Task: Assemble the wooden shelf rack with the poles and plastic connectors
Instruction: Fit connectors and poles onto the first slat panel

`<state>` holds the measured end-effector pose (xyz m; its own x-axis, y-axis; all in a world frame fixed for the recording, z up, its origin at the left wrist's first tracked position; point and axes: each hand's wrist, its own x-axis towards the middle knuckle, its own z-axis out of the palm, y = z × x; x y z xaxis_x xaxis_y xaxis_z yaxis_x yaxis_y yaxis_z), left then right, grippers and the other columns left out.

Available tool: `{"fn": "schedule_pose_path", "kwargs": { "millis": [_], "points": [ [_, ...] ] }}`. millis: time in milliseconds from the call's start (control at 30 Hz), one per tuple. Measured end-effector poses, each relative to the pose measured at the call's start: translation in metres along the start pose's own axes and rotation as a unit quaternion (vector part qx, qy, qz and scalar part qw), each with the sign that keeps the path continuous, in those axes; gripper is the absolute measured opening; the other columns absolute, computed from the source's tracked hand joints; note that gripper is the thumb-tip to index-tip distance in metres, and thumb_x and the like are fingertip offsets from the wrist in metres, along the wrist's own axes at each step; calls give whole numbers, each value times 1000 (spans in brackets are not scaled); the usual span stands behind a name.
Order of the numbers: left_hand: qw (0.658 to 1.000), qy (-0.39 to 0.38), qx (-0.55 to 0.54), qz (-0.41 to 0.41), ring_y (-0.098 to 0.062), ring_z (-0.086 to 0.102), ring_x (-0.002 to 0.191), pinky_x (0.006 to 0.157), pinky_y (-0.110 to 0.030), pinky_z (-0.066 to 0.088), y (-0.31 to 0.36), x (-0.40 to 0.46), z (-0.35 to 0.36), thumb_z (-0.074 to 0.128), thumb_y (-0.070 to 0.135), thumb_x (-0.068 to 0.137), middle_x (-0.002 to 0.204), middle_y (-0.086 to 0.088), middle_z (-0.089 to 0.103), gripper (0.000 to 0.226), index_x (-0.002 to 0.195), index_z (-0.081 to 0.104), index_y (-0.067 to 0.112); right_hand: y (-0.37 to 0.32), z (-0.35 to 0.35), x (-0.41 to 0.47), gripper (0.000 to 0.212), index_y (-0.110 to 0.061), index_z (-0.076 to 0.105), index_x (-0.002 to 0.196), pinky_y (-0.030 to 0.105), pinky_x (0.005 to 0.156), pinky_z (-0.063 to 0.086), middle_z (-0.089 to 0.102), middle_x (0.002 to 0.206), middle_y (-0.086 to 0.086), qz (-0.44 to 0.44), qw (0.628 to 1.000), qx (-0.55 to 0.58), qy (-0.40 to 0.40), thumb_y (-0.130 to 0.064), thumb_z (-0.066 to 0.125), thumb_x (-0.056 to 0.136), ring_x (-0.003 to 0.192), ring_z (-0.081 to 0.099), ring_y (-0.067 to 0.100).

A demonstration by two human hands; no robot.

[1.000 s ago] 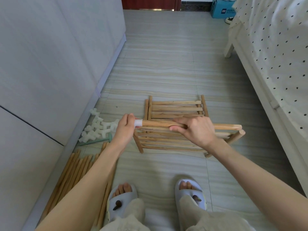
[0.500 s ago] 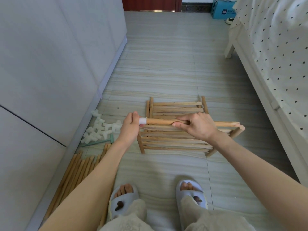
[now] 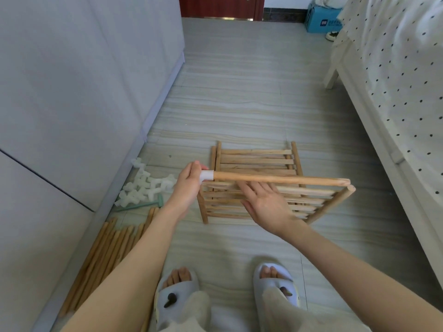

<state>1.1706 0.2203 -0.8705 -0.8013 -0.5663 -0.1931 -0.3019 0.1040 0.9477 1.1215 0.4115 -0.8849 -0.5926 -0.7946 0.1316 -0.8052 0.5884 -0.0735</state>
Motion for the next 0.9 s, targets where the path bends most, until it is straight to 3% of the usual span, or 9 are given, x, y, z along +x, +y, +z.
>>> {"fn": "schedule_pose_path", "kwargs": {
  "millis": [67, 100, 167, 233, 333, 400, 533, 733, 900],
  "points": [
    [998, 10, -58, -10, -6, 47, 72, 64, -21, 34, -4, 2, 3, 32, 30, 101, 79, 6, 54, 37, 75, 58, 27, 3, 10, 15, 41, -15, 42, 138, 38, 89, 40, 61, 117, 8, 35, 999, -1, -42, -26, 41, 98, 107, 57, 30],
    [994, 15, -108, -21, -7, 49, 74, 67, -21, 36, -7, 4, 4, 34, 30, 101, 81, 5, 57, 38, 75, 61, 26, 3, 14, 21, 36, -17, 47, 133, 37, 83, 40, 64, 109, 7, 42, 999, -9, -30, -22, 42, 98, 101, 60, 29],
    [976, 41, -209, -38, -9, 55, 81, 71, -21, 42, -19, 10, 1, 38, 27, 99, 83, 6, 63, 35, 77, 65, 25, 4, 17, 31, 31, -17, 64, 113, 32, 65, 44, 68, 80, 6, 63, 998, -8, 5, -6, 60, 83, 74, 66, 29],
    [962, 103, -247, -50, -11, 61, 88, 71, -19, 49, -42, 22, -9, 39, 18, 97, 86, 4, 68, 29, 83, 64, 20, 11, 22, 38, 36, -15, 70, 96, 28, 53, 44, 66, 65, 4, 52, 998, -2, 47, 3, 73, 65, 57, 64, 27],
    [974, 179, -77, -112, -23, 57, 104, 86, -31, 48, -96, 47, -30, 36, 11, 99, 106, -7, 63, 23, 100, 59, 13, 26, 30, 53, 32, -14, 70, 91, 28, 56, 44, 66, 68, 4, 34, 996, -4, 80, 3, 75, 63, 59, 63, 26],
    [976, 128, 96, -146, -30, 52, 113, 95, -35, 41, -136, 66, -46, 40, 7, 97, 120, -13, 57, 26, 118, 55, 6, 32, 35, 64, 24, -11, 70, 88, 30, 57, 44, 66, 69, 6, 43, 994, 6, 95, 1, 74, 69, 59, 63, 27],
    [930, 3, 330, -161, -36, 36, 128, 104, -41, 33, -185, 90, -65, 45, 4, 92, 139, -22, 39, 49, 139, 33, 1, 41, 42, 79, 13, -8, 70, 92, 34, 57, 46, 68, 70, 11, 42, 991, 42, 122, -3, 67, 80, 62, 65, 30],
    [896, -4, 421, -138, -34, 8, 142, 113, -45, 18, -190, 124, -59, 40, 0, 89, 156, -16, 4, 69, 150, 9, 12, 43, 45, 78, 15, -8, 71, 93, 32, 60, 44, 66, 68, 7, 38, 987, 50, 147, -9, 59, 84, 62, 64, 28],
    [851, -69, 518, -54, -31, 7, 143, 111, -45, 22, -181, 154, -54, 39, -1, 89, 157, -9, 4, 70, 150, 7, 13, 45, 47, 76, 17, -9, 71, 98, 36, 63, 50, 68, 73, 6, 34, 986, 67, 150, -10, 58, 86, 69, 66, 29]
  ]
}}
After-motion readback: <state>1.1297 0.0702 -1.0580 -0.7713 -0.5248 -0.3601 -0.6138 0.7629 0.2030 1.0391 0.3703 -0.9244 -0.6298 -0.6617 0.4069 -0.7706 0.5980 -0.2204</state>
